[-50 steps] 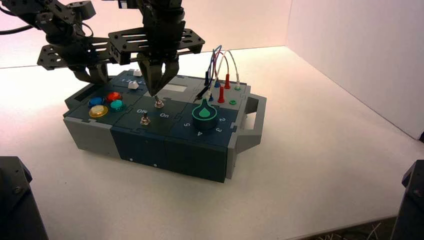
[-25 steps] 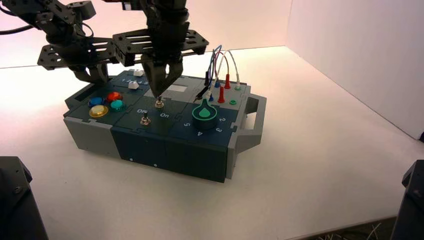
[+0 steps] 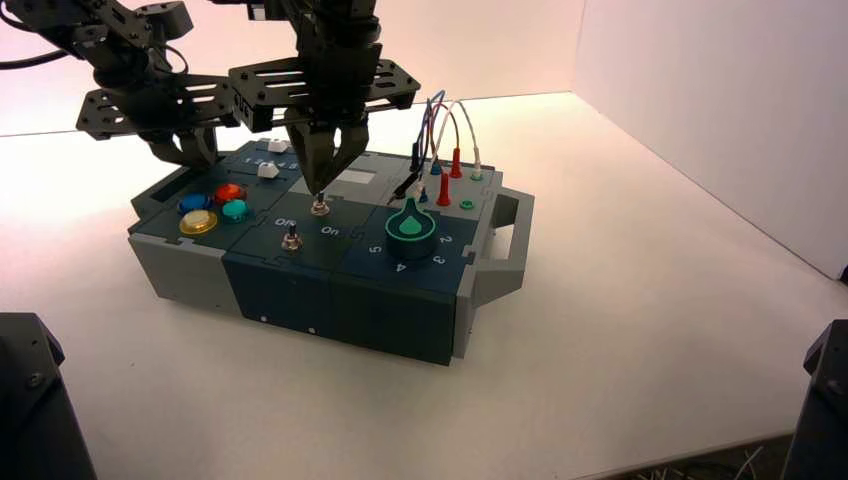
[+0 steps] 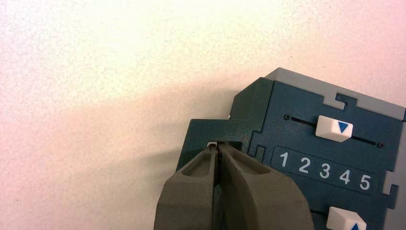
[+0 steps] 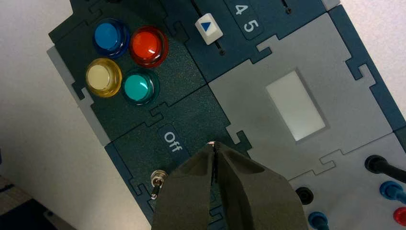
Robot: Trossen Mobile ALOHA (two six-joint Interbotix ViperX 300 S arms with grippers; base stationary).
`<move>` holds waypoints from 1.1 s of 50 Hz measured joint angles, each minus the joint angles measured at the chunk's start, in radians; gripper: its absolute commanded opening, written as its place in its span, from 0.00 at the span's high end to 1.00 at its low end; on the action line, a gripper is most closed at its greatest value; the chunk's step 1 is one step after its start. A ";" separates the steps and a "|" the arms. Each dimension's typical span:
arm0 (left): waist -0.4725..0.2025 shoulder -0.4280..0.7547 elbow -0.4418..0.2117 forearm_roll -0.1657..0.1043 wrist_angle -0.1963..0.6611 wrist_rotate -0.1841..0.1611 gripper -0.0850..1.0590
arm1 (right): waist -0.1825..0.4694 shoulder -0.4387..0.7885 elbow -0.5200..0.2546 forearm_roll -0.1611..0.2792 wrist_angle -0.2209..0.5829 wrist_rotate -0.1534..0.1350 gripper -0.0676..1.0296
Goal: Flip the top switch on with the right gripper.
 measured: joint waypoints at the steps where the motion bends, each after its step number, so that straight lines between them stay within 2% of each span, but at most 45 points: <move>1: 0.000 0.000 0.000 0.000 0.002 0.000 0.95 | 0.000 0.002 0.000 0.000 0.000 0.000 0.96; 40: 0.003 0.002 -0.002 0.002 0.002 -0.002 0.95 | -0.015 -0.031 -0.058 -0.037 0.037 -0.021 0.96; 55: 0.005 -0.020 -0.014 0.012 0.037 0.021 0.95 | -0.017 -0.032 -0.058 -0.048 0.037 -0.023 0.96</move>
